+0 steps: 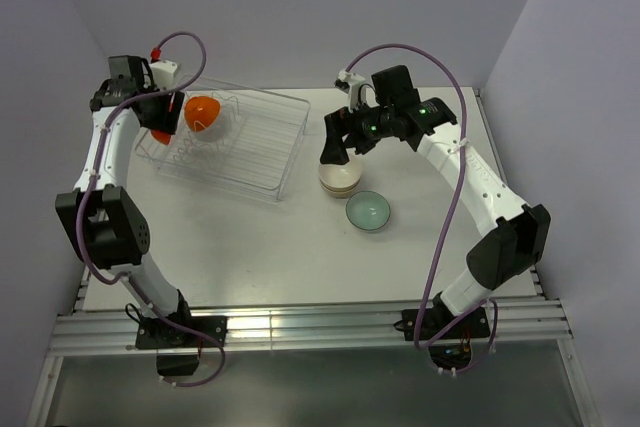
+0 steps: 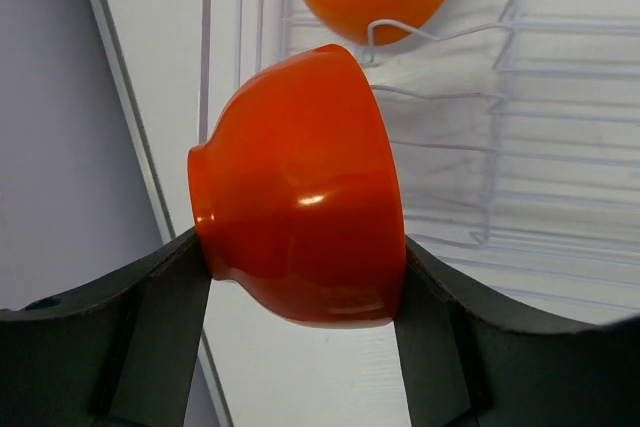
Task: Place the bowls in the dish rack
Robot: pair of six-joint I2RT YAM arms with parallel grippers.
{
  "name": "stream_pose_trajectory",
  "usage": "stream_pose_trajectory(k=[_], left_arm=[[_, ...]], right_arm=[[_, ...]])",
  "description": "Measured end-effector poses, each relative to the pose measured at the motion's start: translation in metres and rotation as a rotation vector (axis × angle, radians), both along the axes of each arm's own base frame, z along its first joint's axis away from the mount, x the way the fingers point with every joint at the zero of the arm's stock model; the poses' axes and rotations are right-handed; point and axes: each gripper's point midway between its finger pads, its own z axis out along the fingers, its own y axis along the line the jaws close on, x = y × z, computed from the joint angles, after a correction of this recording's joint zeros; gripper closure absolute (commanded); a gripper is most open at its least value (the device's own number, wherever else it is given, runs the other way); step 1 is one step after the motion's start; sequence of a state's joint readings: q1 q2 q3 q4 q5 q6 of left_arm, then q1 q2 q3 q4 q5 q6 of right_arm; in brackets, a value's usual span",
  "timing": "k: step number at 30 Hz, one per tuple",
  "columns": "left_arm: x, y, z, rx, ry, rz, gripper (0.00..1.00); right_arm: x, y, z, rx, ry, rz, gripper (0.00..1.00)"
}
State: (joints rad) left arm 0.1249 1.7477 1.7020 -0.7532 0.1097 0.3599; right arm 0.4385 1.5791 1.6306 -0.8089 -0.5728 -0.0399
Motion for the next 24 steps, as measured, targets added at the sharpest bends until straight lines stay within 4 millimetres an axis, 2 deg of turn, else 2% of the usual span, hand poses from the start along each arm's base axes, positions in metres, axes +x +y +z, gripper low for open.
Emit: stream_pose_trajectory(k=[10, 14, 20, 24], left_arm=[[0.011, 0.019, -0.052, 0.109, 0.120, -0.022, 1.00], [0.016, 0.022, -0.062, 0.129, 0.142, -0.033, 0.99], [0.023, 0.026, -0.074, 0.146, 0.163, -0.042, 0.89], [0.025, 0.030, -0.080, 0.165, 0.177, -0.037, 0.87]], right_arm=[[0.000, 0.000, 0.000, -0.002, -0.004, 0.003, 0.00], [0.000, 0.000, -0.001, -0.005, -0.003, 0.005, 0.00], [-0.002, -0.002, -0.009, -0.018, 0.011, 0.005, 0.00], [-0.003, -0.003, -0.009, -0.020, 0.014, 0.006, 0.00]])
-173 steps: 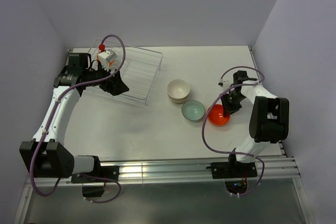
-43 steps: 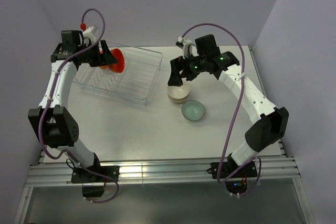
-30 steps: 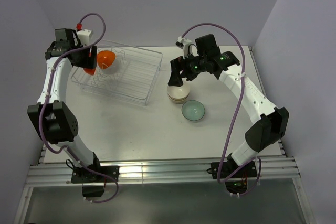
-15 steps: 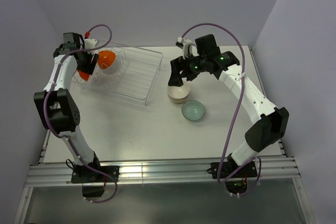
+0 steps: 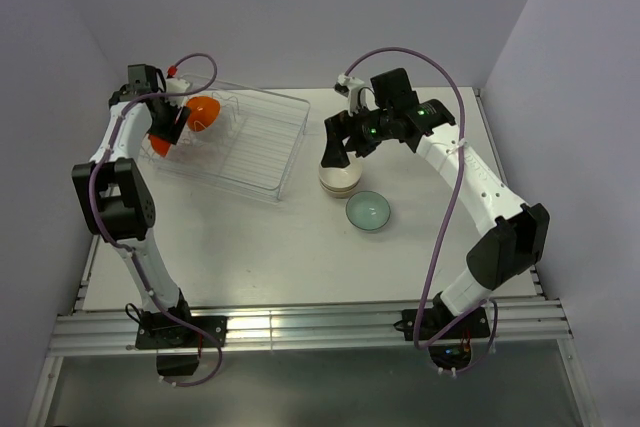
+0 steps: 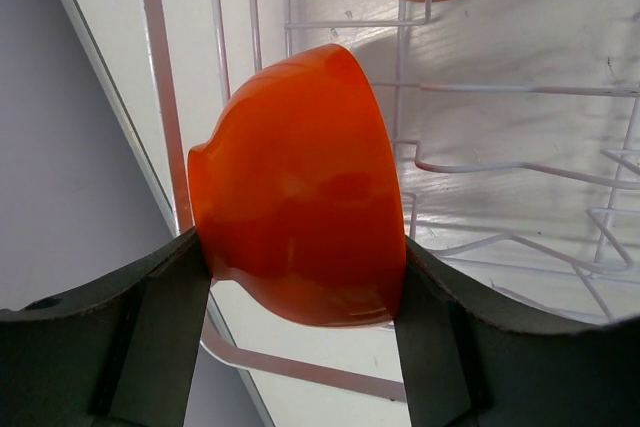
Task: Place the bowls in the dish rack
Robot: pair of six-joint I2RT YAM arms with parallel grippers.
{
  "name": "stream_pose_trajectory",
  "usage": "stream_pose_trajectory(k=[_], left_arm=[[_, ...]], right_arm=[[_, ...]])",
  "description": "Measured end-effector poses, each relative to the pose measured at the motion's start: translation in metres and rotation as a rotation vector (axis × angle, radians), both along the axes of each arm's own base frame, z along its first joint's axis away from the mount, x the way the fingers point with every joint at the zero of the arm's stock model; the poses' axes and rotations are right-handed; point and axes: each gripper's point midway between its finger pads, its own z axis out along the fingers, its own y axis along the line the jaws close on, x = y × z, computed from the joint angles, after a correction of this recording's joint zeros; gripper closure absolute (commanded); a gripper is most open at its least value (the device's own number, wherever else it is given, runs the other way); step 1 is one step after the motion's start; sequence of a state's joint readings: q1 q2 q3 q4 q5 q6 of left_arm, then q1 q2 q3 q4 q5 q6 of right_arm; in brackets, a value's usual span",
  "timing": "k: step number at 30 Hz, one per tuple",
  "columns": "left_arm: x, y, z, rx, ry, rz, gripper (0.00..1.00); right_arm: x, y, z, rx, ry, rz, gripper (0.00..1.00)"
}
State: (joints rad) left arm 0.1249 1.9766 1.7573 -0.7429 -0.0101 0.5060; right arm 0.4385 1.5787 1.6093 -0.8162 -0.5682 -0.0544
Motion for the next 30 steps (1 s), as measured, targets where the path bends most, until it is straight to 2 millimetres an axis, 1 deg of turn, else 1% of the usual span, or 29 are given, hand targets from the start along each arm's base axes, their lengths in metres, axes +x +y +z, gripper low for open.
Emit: stream_pose_trajectory(k=[3, 9, 12, 13, 15, 17, 18, 19, 20, 22, 25, 30], left_arm=[[0.001, 0.001, -0.004, 0.007, 0.009, 0.000, 0.86], [0.003, 0.002, -0.014, 0.014, 0.028, -0.003, 0.75], [0.005, 0.002, -0.014, 0.020, 0.027, -0.007, 0.68], [0.006, 0.002, -0.014, 0.019, 0.025, -0.007, 0.63], [0.008, 0.002, -0.013, 0.018, 0.022, -0.008, 0.56], [0.008, 0.002, -0.013, 0.017, 0.022, -0.009, 0.45], [0.008, 0.002, -0.012, 0.017, 0.022, -0.008, 0.43], [0.008, 0.002, -0.012, 0.017, 0.022, -0.008, 0.34], [0.008, 0.002, -0.012, 0.016, 0.021, -0.008, 0.31], [0.008, 0.001, -0.012, 0.017, 0.022, -0.010, 0.12], [0.009, 0.000, -0.011, 0.013, 0.018, -0.006, 0.07], [0.014, -0.003, -0.003, 0.008, -0.002, -0.014, 0.05]], right_arm=[[0.000, 0.000, 0.000, 0.000, 0.000, 0.000, 0.00], [0.000, 0.000, 0.000, -0.001, -0.002, 0.002, 0.00], [0.000, 0.000, 0.000, -0.002, -0.002, 0.002, 0.00], [0.000, 0.000, 0.000, -0.002, -0.002, 0.002, 0.00], [0.000, 0.000, 0.000, -0.003, -0.004, 0.003, 0.00], [0.000, 0.000, 0.000, -0.003, -0.004, 0.004, 0.00], [0.000, 0.000, 0.000, -0.003, -0.004, 0.004, 0.00], [0.000, 0.000, 0.000, -0.003, -0.004, 0.004, 0.00], [0.000, 0.000, 0.000, -0.003, -0.004, 0.004, 0.00], [0.000, 0.000, 0.000, -0.004, -0.003, 0.004, 0.00], [0.000, -0.001, -0.001, -0.004, -0.002, 0.004, 0.00], [-0.001, -0.001, -0.001, -0.007, 0.000, 0.006, 0.00]])
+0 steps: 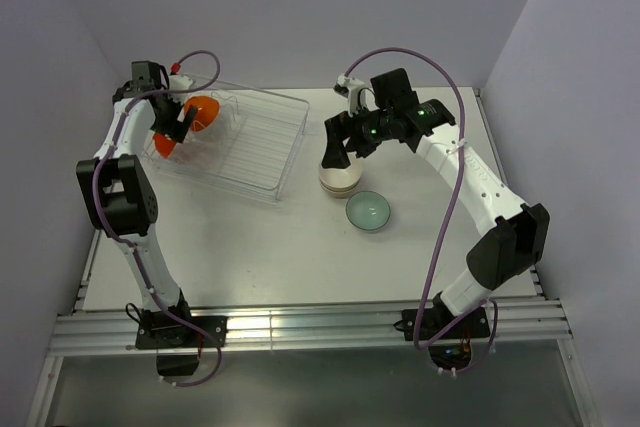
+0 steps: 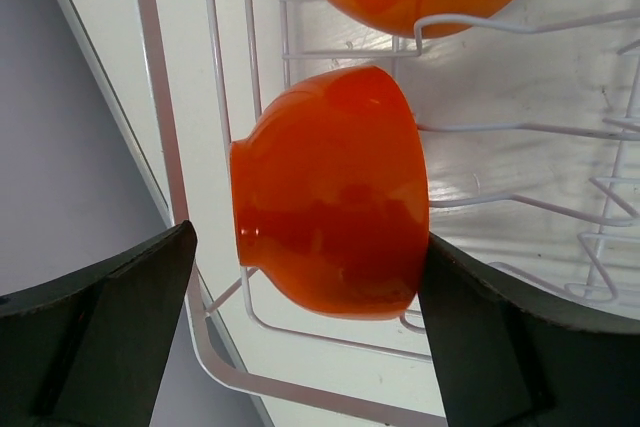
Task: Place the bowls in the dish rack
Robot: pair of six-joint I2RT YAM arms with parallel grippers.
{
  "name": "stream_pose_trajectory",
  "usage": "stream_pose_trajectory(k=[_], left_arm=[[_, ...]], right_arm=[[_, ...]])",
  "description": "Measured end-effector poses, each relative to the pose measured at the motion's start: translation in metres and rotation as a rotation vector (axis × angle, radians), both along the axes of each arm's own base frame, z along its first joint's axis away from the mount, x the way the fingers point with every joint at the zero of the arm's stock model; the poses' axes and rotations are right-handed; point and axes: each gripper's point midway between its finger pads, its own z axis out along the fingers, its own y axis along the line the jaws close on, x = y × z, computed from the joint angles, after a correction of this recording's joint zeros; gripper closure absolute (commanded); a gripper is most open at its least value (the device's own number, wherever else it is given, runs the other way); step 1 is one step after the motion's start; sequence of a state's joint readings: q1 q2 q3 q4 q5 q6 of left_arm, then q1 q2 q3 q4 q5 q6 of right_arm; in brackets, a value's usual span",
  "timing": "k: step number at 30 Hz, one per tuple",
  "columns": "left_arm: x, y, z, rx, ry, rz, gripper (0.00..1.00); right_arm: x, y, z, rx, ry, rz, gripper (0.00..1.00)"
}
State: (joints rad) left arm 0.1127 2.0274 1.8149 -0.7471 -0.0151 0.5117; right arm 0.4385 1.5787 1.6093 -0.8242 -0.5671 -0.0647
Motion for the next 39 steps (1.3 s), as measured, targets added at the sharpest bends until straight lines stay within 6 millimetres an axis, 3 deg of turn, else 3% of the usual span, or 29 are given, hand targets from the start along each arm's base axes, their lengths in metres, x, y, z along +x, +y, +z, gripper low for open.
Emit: stream_pose_trajectory(k=[10, 18, 23, 25, 31, 35, 39], left_arm=[[0.006, -0.019, 0.018, -0.045, -0.026, -0.038, 0.02], [-0.004, -0.060, 0.027, -0.139, 0.001, -0.096, 0.01], [-0.017, -0.088, 0.062, -0.240, -0.044, -0.131, 0.01], [-0.024, -0.099, 0.087, -0.298, -0.089, -0.149, 0.00], [-0.059, -0.138, 0.162, -0.509, -0.246, -0.228, 0.00], [-0.089, -0.163, 0.185, -0.645, -0.303, -0.294, 0.01], [-0.111, -0.179, 0.183, -0.744, -0.322, -0.340, 0.01]], right_arm=[[0.000, 0.000, 0.000, -0.003, -0.001, 0.004, 0.00], [-0.003, -0.006, -0.003, -0.007, 0.024, 0.000, 0.02], [0.004, -0.024, -0.005, -0.008, 0.043, -0.039, 0.12], [0.008, -0.034, -0.011, -0.019, 0.052, -0.061, 0.18], [0.005, -0.067, -0.052, -0.117, 0.135, -0.127, 0.30], [-0.002, -0.086, -0.078, -0.192, 0.183, -0.157, 0.34], [-0.007, -0.100, -0.095, -0.235, 0.222, -0.171, 0.35]])
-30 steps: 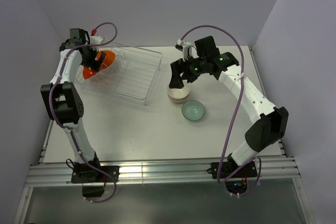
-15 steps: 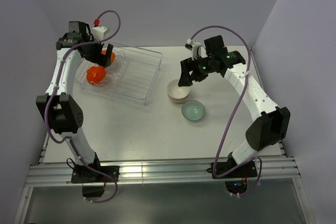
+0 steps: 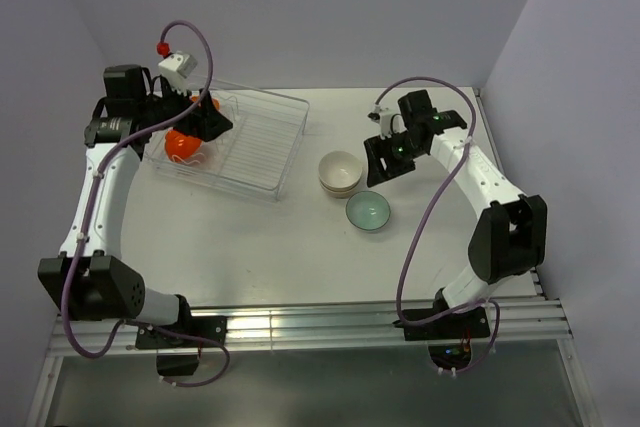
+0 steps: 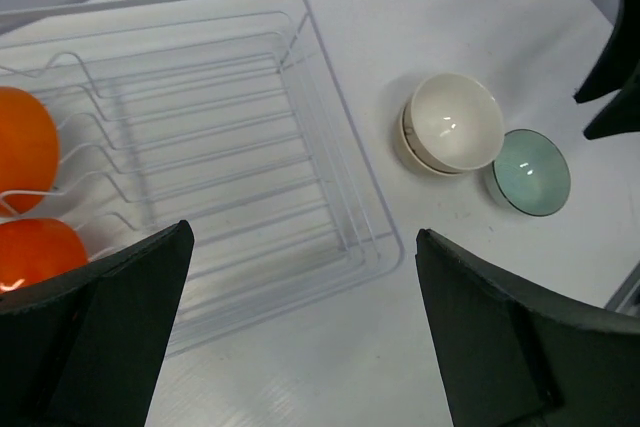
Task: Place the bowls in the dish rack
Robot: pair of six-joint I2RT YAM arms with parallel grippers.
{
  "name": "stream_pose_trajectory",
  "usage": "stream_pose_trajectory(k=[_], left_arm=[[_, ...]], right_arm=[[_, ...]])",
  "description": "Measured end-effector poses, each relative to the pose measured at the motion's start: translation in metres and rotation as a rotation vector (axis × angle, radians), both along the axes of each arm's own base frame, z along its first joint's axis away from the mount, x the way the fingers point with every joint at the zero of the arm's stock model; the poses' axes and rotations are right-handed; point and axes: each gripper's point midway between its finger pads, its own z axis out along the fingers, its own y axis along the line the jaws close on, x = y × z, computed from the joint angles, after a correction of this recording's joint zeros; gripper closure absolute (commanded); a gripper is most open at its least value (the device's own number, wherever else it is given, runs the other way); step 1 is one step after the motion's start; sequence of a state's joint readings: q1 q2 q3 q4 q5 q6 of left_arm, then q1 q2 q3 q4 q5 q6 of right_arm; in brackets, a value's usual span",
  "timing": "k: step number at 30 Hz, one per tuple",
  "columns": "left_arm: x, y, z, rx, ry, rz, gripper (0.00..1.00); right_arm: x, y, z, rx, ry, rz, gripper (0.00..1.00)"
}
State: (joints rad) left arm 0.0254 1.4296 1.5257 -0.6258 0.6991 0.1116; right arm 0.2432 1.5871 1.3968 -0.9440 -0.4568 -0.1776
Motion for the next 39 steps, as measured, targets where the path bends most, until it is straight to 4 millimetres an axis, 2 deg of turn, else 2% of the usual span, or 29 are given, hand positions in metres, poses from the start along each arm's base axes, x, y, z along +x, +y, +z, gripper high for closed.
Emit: stream_pose_trajectory(k=[5, 9, 13, 16, 22, 30, 39], left_arm=[[-0.005, -0.010, -0.018, -0.057, 0.021, -0.026, 0.00], [-0.008, -0.016, -0.034, -0.049, 0.036, -0.022, 0.00], [-0.015, -0.036, -0.034, -0.022, 0.013, -0.044, 0.01], [-0.016, -0.044, -0.031, -0.011, -0.006, -0.044, 0.01], [-0.011, -0.041, -0.031, -0.011, -0.005, -0.002, 0.01], [-0.012, -0.041, -0.043, -0.012, 0.031, 0.020, 0.00], [-0.010, -0.042, -0.043, -0.018, 0.026, 0.026, 0.00]], right_arm=[[0.008, -0.003, -0.005, 0.001, 0.021, -0.030, 0.40], [0.026, 0.002, -0.005, 0.010, 0.026, -0.085, 0.44], [0.050, 0.007, -0.009, 0.001, 0.021, -0.143, 0.47], [0.059, 0.010, -0.021, -0.026, 0.041, -0.175, 0.47], [0.067, 0.019, -0.044, -0.079, 0.067, -0.198, 0.48], [0.089, 0.021, -0.050, -0.110, 0.040, -0.229, 0.54], [0.090, 0.022, -0.072, -0.136, 0.081, -0.229, 0.62]])
